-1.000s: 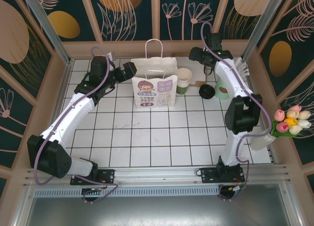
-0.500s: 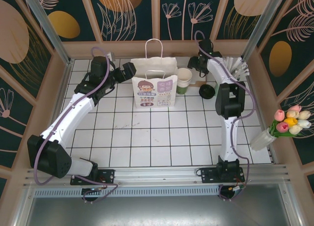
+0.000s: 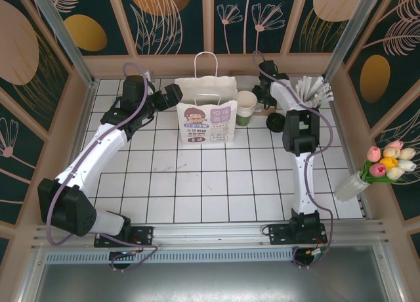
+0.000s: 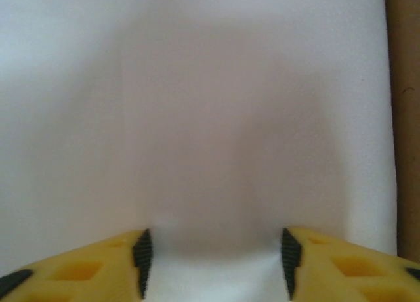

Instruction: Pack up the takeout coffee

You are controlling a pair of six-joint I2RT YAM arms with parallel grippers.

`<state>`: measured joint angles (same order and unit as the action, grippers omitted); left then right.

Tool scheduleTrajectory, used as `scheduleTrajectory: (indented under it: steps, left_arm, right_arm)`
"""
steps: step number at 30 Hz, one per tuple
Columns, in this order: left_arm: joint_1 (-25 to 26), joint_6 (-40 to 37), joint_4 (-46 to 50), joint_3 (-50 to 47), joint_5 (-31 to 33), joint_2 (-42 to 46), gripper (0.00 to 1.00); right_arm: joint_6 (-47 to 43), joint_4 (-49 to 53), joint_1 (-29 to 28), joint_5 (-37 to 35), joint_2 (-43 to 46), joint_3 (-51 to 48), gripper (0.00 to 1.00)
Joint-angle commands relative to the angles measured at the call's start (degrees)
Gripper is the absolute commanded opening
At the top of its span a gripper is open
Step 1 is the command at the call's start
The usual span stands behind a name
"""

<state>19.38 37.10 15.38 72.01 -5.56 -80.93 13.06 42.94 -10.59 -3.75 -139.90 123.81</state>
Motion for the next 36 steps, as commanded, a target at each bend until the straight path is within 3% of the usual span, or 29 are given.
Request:
scheduleTrajectory:
  steps: [1,8,13,20,28,36]
  left_arm:
    - [-0.4,0.3,0.6,1.2,-0.3,-0.7,0.99]
    - [-0.4,0.4,0.8,1.1,-0.7,-0.9,0.99]
    - [-0.3,0.3,0.8,0.9,-0.6,-0.7,0.99]
    - [-0.4,0.2,0.9,1.1,-0.8,-0.9,0.98]
    - [-0.4,0.1,1.0,1.2,-0.6,-0.8,0.99]
    - [-0.4,0.2,0.4,0.4,-0.9,-0.4,0.99]
  right_arm:
    - [-2.3,1.2,-1.4,-2.8,-1.7,1.5,0.48]
    - [-5.3,1.3,-2.5,-3.1,-1.3,4.3,0.24]
    - [-5.5,1.4,-2.4,-2.9,-1.0,4.6,0.17]
    - [-6.1,1.4,-2.4,-2.4,-0.5,4.6,0.01]
    - [-5.9,-0.6,-2.5,-2.7,2.3,3.1,0.00]
    - [-3.7,-13.2,-2.2,-4.4,12.4,-7.8,0.00]
